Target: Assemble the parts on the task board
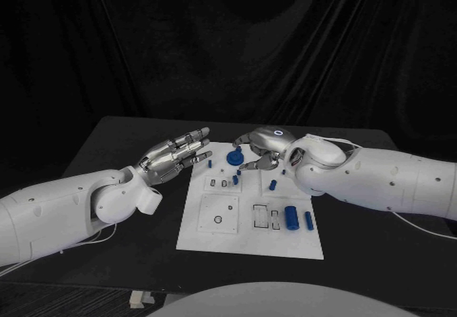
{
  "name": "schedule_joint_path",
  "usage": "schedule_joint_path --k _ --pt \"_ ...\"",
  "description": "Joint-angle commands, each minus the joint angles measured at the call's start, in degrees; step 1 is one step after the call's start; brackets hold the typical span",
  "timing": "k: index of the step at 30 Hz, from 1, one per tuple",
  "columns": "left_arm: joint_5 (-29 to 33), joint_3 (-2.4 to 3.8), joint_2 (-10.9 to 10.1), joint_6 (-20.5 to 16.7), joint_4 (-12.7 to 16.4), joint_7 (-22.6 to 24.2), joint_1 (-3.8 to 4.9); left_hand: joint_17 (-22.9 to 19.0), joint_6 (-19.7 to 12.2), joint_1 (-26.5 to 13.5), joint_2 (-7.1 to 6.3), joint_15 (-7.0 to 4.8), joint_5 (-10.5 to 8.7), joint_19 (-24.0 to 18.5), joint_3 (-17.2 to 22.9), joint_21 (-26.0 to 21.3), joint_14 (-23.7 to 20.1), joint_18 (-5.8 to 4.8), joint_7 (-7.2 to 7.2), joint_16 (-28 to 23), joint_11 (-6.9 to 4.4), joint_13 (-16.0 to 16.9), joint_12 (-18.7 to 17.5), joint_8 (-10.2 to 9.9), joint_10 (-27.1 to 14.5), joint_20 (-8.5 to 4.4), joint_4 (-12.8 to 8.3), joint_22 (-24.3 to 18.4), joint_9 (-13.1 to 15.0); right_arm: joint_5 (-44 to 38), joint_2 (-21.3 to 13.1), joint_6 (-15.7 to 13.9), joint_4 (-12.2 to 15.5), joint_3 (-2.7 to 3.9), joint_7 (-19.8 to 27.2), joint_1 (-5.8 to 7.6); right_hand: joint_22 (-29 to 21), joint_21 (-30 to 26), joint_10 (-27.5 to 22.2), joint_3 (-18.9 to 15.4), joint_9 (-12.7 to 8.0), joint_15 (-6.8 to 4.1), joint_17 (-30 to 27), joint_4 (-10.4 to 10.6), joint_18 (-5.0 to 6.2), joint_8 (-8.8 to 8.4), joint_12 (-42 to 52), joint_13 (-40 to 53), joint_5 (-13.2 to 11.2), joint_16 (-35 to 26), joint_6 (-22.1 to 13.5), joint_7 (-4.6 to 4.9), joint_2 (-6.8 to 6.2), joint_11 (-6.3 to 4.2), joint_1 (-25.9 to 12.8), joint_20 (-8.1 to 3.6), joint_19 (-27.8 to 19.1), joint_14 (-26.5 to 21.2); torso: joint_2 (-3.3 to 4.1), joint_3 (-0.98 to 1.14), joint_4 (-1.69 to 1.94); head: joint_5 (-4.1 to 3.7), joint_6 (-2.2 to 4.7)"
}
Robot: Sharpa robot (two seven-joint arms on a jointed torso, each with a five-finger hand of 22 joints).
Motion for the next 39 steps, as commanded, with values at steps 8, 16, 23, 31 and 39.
schedule_joint_path --k 8,16,23,31,39 --pt "-5.65 0.12 -0.51 -14.77 0.56 0.88 3.93 5.87 1.97 0.33 -3.37 6.08 -3.17 19.52 3.43 11.11 15.51 0.50 2.61 20.19 10.54 6.68 26.52 1.91 13.12 4.32 1.37 5.97 0.58 8.16 -10.41 -7.37 8.80 0.02 4.12 6.55 7.29 2.57 5.99 0.81 0.79 0.15 7.90 -0.61 0.11 3.79 0.20 15.10 -0.31 1.73 6.80 0.59 2.79 0.39 -2.05 0.34 1.62 4.26 -0.55 0.27 -0.20 -0.55 0.74" --pt "-24.06 0.13 0.64 -17.14 -1.01 -13.76 9.07 20.87 14.94 -0.12 -6.05 6.30 -9.66 44.81 3.55 29.76 34.20 0.07 9.69 56.39 11.28 24.48 58.79 14.26 25.90 4.02 8.85 15.18 3.76 9.82 -14.85 -9.75 9.92 0.01 7.98 8.11 8.38 5.18 5.99 1.34 1.98 -0.05 9.17 -1.87 -0.33 6.62 0.20 15.10 2.59 3.13 11.66 0.08 4.78 0.11 -0.27 0.17 2.63 4.59 -1.09 0.51 -0.58 -1.16 0.88" --pt "-37.15 0.13 3.20 -14.87 -2.38 -24.05 12.12 78.09 25.26 -4.47 -4.56 2.10 -19.71 59.22 -1.35 73.01 78.00 -3.59 9.88 90.03 7.06 82.34 87.23 25.10 79.92 -0.88 9.67 57.37 5.94 10.03 -15.60 -8.59 10.03 0.01 7.36 8.30 8.41 5.17 5.99 1.53 2.06 -0.01 9.19 -2.15 -0.33 6.88 0.20 15.10 3.68 3.16 11.86 0.11 5.38 0.18 0.15 0.18 2.62 4.59 -1.91 0.70 -1.85 -0.56 -0.36" --pt "-52.89 0.14 8.20 -14.88 -5.28 -30.78 12.95 89.91 32.67 -6.62 -4.16 -1.35 -20.99 84.14 -3.30 88.38 90.00 -7.96 6.20 89.79 3.45 89.19 87.87 31.74 88.59 -1.92 9.53 85.30 11.78 9.73 -15.51 -7.76 9.27 0.00 7.57 7.72 8.40 5.09 5.99 1.52 2.09 0.02 9.05 -2.10 -0.32 7.00 0.20 15.10 4.36 3.03 11.96 0.15 5.67 0.21 0.08 0.20 2.59 4.55 -2.11 1.16 -3.15 0.50 -1.18" --pt "-57.54 0.14 12.32 -8.55 -6.29 -43.83 13.07 89.91 35.26 -14.96 -3.51 -3.12 -26.79 87.05 -6.59 89.12 90.00 -8.61 4.47 89.79 1.72 89.19 87.87 36.54 88.59 -3.66 9.49 87.66 19.30 9.65 -14.98 -6.05 8.25 0.00 6.96 6.34 8.36 4.94 5.99 1.42 2.09 0.07 9.03 -1.92 -0.30 7.03 0.20 15.10 4.78 3.01 11.95 0.19 5.86 0.29 -0.20 0.23 2.54 4.54 -2.23 1.60 -4.63 2.36 -1.65"
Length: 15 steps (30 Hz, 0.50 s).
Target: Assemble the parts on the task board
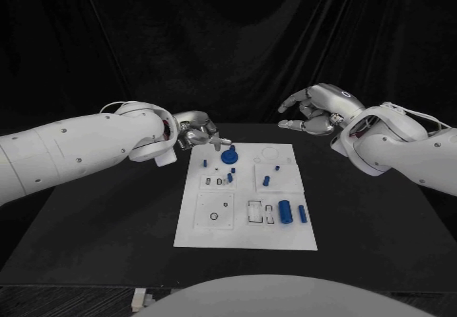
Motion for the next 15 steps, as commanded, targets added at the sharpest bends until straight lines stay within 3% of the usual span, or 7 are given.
schedule_joint_path --k 1,5,8,9,11,12,15 --pt "-5.91 0.06 1.58 5.22 -0.50 -10.96 0.19 15.05 0.83 -1.98 -0.01 -0.83 -0.72 3.13 -0.71 0.16 6.05 -0.46 -0.68 0.15 -1.04 15.07 -0.04 1.85 5.98 -1.01 -0.02 12.61 3.24 0.00 0.12 1.20 -0.30 0.04 -0.39 -0.53 8.34 -0.17 6.00 -0.07 0.05 0.07 9.05 -0.08 -0.30 0.38 0.20 15.07 0.11 -0.06 0.54 0.05 0.39 0.28 -0.05 0.02 0.29 4.55 -0.06 0.31 -1.01 0.80 -0.03" --pt "-6.36 0.06 3.41 6.85 -1.34 -15.01 0.17 15.05 2.06 -3.39 -0.17 -1.87 -0.92 2.81 -1.18 -0.01 6.05 -0.36 -1.80 0.15 -2.04 15.07 -0.04 4.02 5.98 -2.00 -0.12 12.29 7.73 -0.02 0.37 2.27 -0.76 0.04 -0.95 -1.26 8.25 -0.51 6.00 -0.20 0.03 0.11 8.89 0.07 -0.24 0.37 0.20 15.07 0.31 -0.22 0.47 0.09 0.42 0.36 -0.32 0.05 0.19 4.51 0.12 0.53 -1.74 1.86 -0.03" --pt "-6.54 0.06 4.79 7.81 -2.24 -17.97 0.14 15.05 2.60 -4.18 -0.23 -2.31 -0.84 2.52 -1.41 -0.14 6.05 -0.28 -2.19 0.15 -2.47 15.07 -0.04 4.24 5.98 -2.45 0.00 12.01 9.54 -0.02 0.54 2.89 -1.04 0.03 -1.25 -1.79 8.22 -0.65 6.00 -0.22 0.02 0.12 8.80 0.09 -0.21 0.36 0.20 15.07 0.33 -0.30 0.45 0.10 0.42 0.37 -0.36 0.05 0.15 4.49 0.25 0.73 -2.18 2.57 -0.03" --pt "-6.57 0.06 5.13 8.07 -2.50 -18.69 0.13 15.05 2.66 -4.37 -0.23 -2.38 -0.80 2.25 -1.46 -0.23 6.05 -0.20 -2.24 0.15 -2.53 15.07 -0.04 4.09 5.98 -2.53 0.00 11.78 9.75 -0.02 0.56 3.02 -1.10 0.03 -1.32 -1.91 8.22 -0.65 6.00 -0.22 0.02 0.12 8.80 0.09 -0.21 0.36 0.20 15.07 0.33 -0.30 0.45 0.10 0.42 0.37 -0.36 0.05 0.15 4.49 0.35 0.78 -2.49 2.95 -0.03" --pt "-6.63 0.05 5.82 8.61 -3.05 -20.06 0.10 15.05 2.67 -4.72 -0.20 -2.56 -0.59 1.91 -1.51 -0.37 6.05 -0.11 -2.32 0.15 -2.66 15.07 -0.04 3.18 5.98 -2.72 -0.05 11.47 10.10 -0.02 0.59 3.31 -1.19 0.03 -1.51 -2.16 8.17 -0.84 6.00 -0.27 0.01 0.14 8.77 0.16 -0.18 0.36 0.20 15.07 0.37 -0.34 0.43 0.11 0.46 0.39 -0.47 0.07 0.09 4.47 0.44 0.83 -2.76 3.25 -0.03" --pt "-6.65 0.05 6.15 8.86 -3.33 -20.65 0.07 15.05 2.68 -4.83 -0.19 -2.60 -0.57 1.72 -1.53 -0.45 6.05 -0.06 -2.32 0.15 -2.69 15.07 -0.04 2.80 5.98 -2.77 -0.05 11.29 10.16 -0.02 0.61 3.47 -1.23 0.03 -1.63 -2.28 8.17 -0.84 6.00 -0.27 0.01 0.14 8.77 0.16 -0.18 0.36 0.20 15.07 0.37 -0.34 0.43 0.11 0.46 0.39 -0.47 0.07 0.09 4.47 0.35 0.77 -2.63 3.14 -0.03" --pt "-6.68 0.05 6.83 9.41 -3.90 -21.68 -0.02 15.05 3.11 -5.02 -0.17 -2.66 -0.28 1.42 -1.35 -0.66 6.05 0.02 -2.10 0.15 -2.62 15.07 -0.04 -0.80 5.98 -2.90 -0.26 10.98 9.95 -0.03 0.70 3.83 -1.39 0.03 -1.90 -2.55 8.15 -0.91 6.00 -0.28 0.01 0.14 8.67 0.19 -0.17 0.35 0.20 15.07 0.38 -0.44 0.42 0.11 0.48 0.39 -0.52 0.07 0.07 4.45 0.45 0.94 -2.91 3.51 -0.03"
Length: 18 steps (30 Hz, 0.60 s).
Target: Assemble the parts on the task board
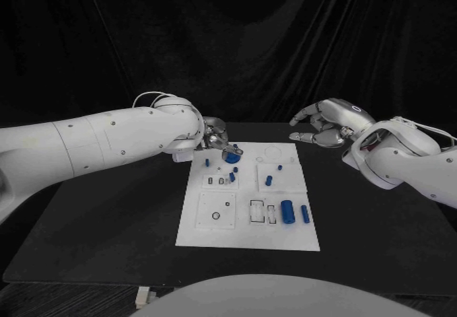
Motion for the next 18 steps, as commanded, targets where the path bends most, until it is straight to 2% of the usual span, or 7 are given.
schedule_joint_path --k 1,3,6,7,15,16,18 --pt "-1.11 0.07 0.69 3.15 -0.60 -4.92 -0.08 15.06 0.77 -0.48 -0.20 -0.31 0.43 1.22 0.04 -0.35 6.05 0.04 0.28 0.15 -0.15 15.05 -0.03 -3.82 5.87 -0.35 -0.31 10.90 -0.51 -0.07 0.12 1.62 -0.20 0.05 -1.59 -0.34 8.18 -0.41 6.00 -0.29 0.02 0.15 8.68 0.19 -0.18 0.36 0.20 15.07 0.39 -0.21 0.42 0.11 0.18 0.39 -0.22 0.08 0.08 4.45 0.18 0.26 -0.61 0.49 0.01" --pt "-1.12 0.06 1.09 3.58 -0.86 -5.27 -0.19 15.06 1.62 -0.16 -0.26 -0.19 0.69 1.14 0.37 -0.44 6.05 0.07 0.42 0.15 0.01 15.05 -0.03 -6.15 5.87 -0.24 -0.53 10.81 -0.96 -0.07 0.20 1.79 -0.35 0.05 -1.72 -0.54 8.15 -0.51 6.00 -0.29 0.01 0.15 8.63 0.21 -0.16 0.35 0.20 15.07 0.39 -0.27 0.42 0.11 0.19 0.40 -0.24 0.08 0.05 4.44 0.15 0.25 -0.67 0.61 0.01" --pt "-1.13 0.06 1.68 4.17 -1.21 -5.74 -0.41 15.06 2.61 -0.06 -0.30 -0.16 0.80 1.17 0.59 -0.48 6.05 0.07 0.41 0.15 0.02 15.05 -0.03 -7.59 5.87 -0.19 -0.59 10.83 -1.10 -0.07 0.39 1.99 -0.60 0.05 -1.82 -0.86 8.13 -0.60 6.00 -0.33 0.00 0.16 8.59 0.26 -0.15 0.34 0.20 15.07 0.40 -0.31 0.39 0.12 0.23 0.42 -0.33 0.09 0.03 4.43 0.09 0.27 -0.77 0.80 0.01" --pt "-1.13 0.06 1.84 4.32 -1.31 -5.89 -0.50 15.06 3.24 0.03 -0.31 -0.18 0.93 1.17 0.74 -0.50 6.05 0.07 0.33 0.15 -0.03 15.05 -0.03 -8.12 5.87 -0.18 -0.65 10.82 -1.06 -0.07 0.46 2.03 -0.68 0.05 -1.83 -0.95 8.13 -0.60 6.00 -0.33 0.00 0.16 8.59 0.26 -0.15 0.34 0.20 15.07 0.40 -0.31 0.39 0.12 0.23 0.42 -0.33 0.09 0.03 4.43 0.04 0.26 -0.70 0.72 0.01" --pt "-1.13 0.06 2.93 5.03 -2.33 -7.08 -1.69 15.06 5.46 0.53 -0.47 -0.50 1.57 1.01 1.39 -0.65 6.05 0.14 -0.17 0.15 -0.44 15.05 -0.03 -9.28 5.87 -0.40 -1.12 10.65 -0.27 -0.08 1.06 2.18 -1.28 0.05 -1.87 -1.53 8.09 -0.75 6.00 -0.38 -0.01 0.19 8.45 0.36 -0.12 0.33 0.20 15.07 0.43 -0.44 0.33 0.14 0.29 0.46 -0.49 0.11 -0.02 4.39 -0.08 0.50 -0.57 0.51 0.01" --pt "-1.13 0.06 3.03 5.28 -2.47 -7.10 -1.82 15.06 5.48 0.57 -0.47 -0.51 1.61 0.95 1.43 -0.68 6.05 0.16 -0.17 0.15 -0.45 15.05 -0.03 -9.35 5.87 -0.41 -1.15 10.60 -0.25 -0.08 1.08 2.17 -1.33 0.05 -1.86 -1.56 8.09 -0.75 6.00 -0.38 -0.01 0.19 8.45 0.36 -0.12 0.33 0.20 15.07 0.43 -0.44 0.33 0.14 0.29 0.46 -0.49 0.11 -0.02 4.39 -0.12 0.44 -0.56 0.50 0.01" --pt "-1.13 0.06 3.20 5.71 -2.71 -7.13 -2.10 15.06 5.40 0.68 -0.40 -0.55 1.81 0.63 1.65 -0.83 6.05 0.25 -0.15 0.15 -0.48 15.05 -0.03 -9.92 5.87 -0.48 -1.24 10.31 -0.22 -0.08 1.13 2.12 -1.42 0.05 -1.83 -1.62 8.07 -0.82 6.00 -0.49 -0.03 0.24 8.42 0.51 -0.11 0.33 0.20 15.07 0.39 -0.47 0.32 0.16 0.35 0.53 -0.74 0.14 -0.04 4.38 -0.14 0.47 -0.61 0.45 0.01"
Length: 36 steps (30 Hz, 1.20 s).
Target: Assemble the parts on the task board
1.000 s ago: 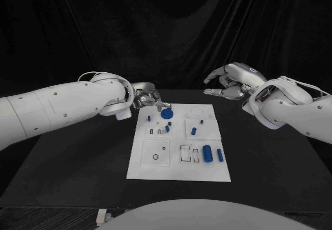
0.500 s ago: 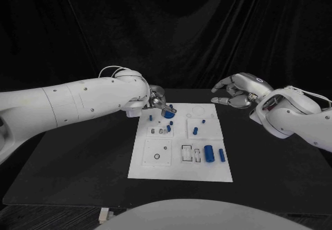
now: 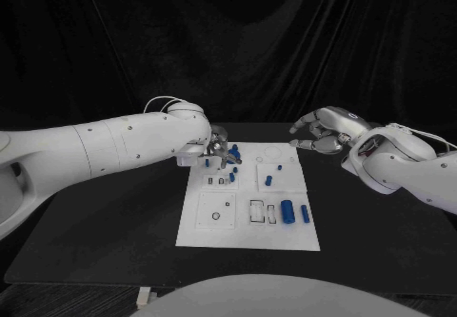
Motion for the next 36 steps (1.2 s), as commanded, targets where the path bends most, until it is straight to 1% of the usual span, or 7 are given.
schedule_joint_path --k 1,3,9,18,21,31,36 --pt "-0.18 0.05 0.34 2.03 -0.29 -0.98 -0.43 15.07 0.25 0.38 0.00 -0.58 0.39 0.68 0.47 -0.38 6.04 0.22 -0.13 0.15 -0.37 15.06 -0.03 -0.76 5.99 -0.50 0.02 10.36 0.09 -0.10 0.05 0.35 -0.18 0.04 -1.06 -0.19 8.07 -0.37 6.00 -0.40 -0.03 0.26 8.43 0.46 -0.11 0.34 0.20 15.08 0.04 -0.22 0.31 0.17 0.32 0.55 -0.90 0.17 -0.06 4.39 -0.10 0.05 -0.03 -0.04 -0.01" --pt "-0.18 0.05 0.48 2.20 -0.48 -0.90 -0.74 15.07 0.23 0.39 0.02 -0.58 0.43 0.61 0.54 -0.42 6.04 0.24 -0.11 0.15 -0.37 15.06 -0.03 -1.00 5.99 -0.52 0.00 10.29 0.09 -0.10 0.09 0.27 -0.27 0.04 -1.02 -0.26 8.07 -0.35 6.00 -0.59 -0.05 0.30 8.42 0.64 -0.11 0.36 0.20 15.08 -0.24 -0.23 0.29 0.18 0.33 0.58 -1.23 0.21 -0.05 4.38 -0.16 -0.06 -0.05 0.07 -0.01" --pt "-0.18 0.05 1.26 2.27 -1.47 -0.66 -1.49 15.07 0.44 0.57 0.05 -0.61 0.70 0.58 0.83 -0.47 6.04 0.25 -0.12 0.15 -0.38 15.06 -0.03 -1.63 5.99 -0.56 -0.19 10.26 0.16 -0.10 0.34 0.19 -0.65 0.04 -0.95 -0.53 8.04 -0.46 6.00 -0.70 -0.05 0.31 8.40 0.75 -0.09 0.38 0.20 15.08 -0.50 -0.24 0.30 0.18 0.35 0.59 -1.42 0.23 -0.08 4.38 -0.25 -0.13 -0.19 0.31 -0.01" --pt "-0.18 0.05 2.54 2.38 -2.98 0.07 -2.29 15.07 1.06 1.66 -0.07 -0.67 2.06 -0.01 2.17 -0.86 6.04 0.43 -0.15 0.15 -0.42 15.06 -0.03 -3.92 5.99 -0.66 -1.44 9.72 0.56 -0.11 0.63 0.18 -0.99 0.04 -0.96 -0.79 8.03 -0.51 6.00 -0.72 -0.06 0.32 8.26 0.76 -0.08 0.38 0.20 15.08 -0.54 -0.38 0.29 0.17 0.37 0.60 -1.44 0.23 -0.09 4.34 -0.48 -0.17 0.12 -0.27 -0.01" --pt "-0.18 0.05 3.07 2.55 -3.66 0.21 -2.56 15.07 1.45 2.97 -0.18 -0.77 2.98 0.08 3.42 -0.90 6.04 0.41 -0.24 0.15 -0.52 15.06 -0.03 -5.10 5.99 -0.73 -2.80 9.78 0.85 -0.11 0.75 0.15 -1.13 0.04 -0.98 -0.82 8.03 -0.51 6.00 -0.72 -0.06 0.32 8.26 0.76 -0.08 0.38 0.20 15.08 -0.54 -0.38 0.29 0.17 0.37 0.60 -1.44 0.23 -0.09 4.34 -0.51 -0.27 0.16 -0.36 -0.01" --pt "-0.18 0.05 4.41 2.54 -5.97 0.63 -3.48 15.07 1.69 3.32 -0.20 -0.81 3.42 -0.06 4.09 -1.01 6.04 0.46 -0.26 0.15 -0.56 15.06 -0.03 -5.83 5.99 -0.77 -3.30 9.66 1.04 -0.14 1.28 -0.31 -1.56 0.04 -0.86 -0.85 7.94 -0.88 6.00 -0.72 -0.06 0.33 8.17 0.78 -0.01 0.39 0.20 15.08 -0.59 -0.47 0.30 0.16 0.42 0.63 -1.47 0.24 -0.20 4.32 -0.58 -0.37 0.18 -0.58 -0.01" --pt "-0.18 0.05 4.69 2.80 -6.52 0.70 -3.79 15.07 1.74 3.37 -0.20 -0.81 3.52 -0.17 4.24 -1.07 6.04 0.49 -0.26 0.15 -0.56 15.06 -0.03 -5.99 5.99 -0.78 -3.40 9.56 1.09 -0.16 1.47 -0.86 -1.79 0.04 -0.75 -0.86 7.94 -0.88 6.00 -0.72 -0.06 0.33 8.17 0.78 -0.01 0.39 0.20 15.08 -0.59 -0.47 0.30 0.16 0.42 0.63 -1.47 0.24 -0.20 4.32 -0.63 -0.34 0.05 -0.55 -0.01"
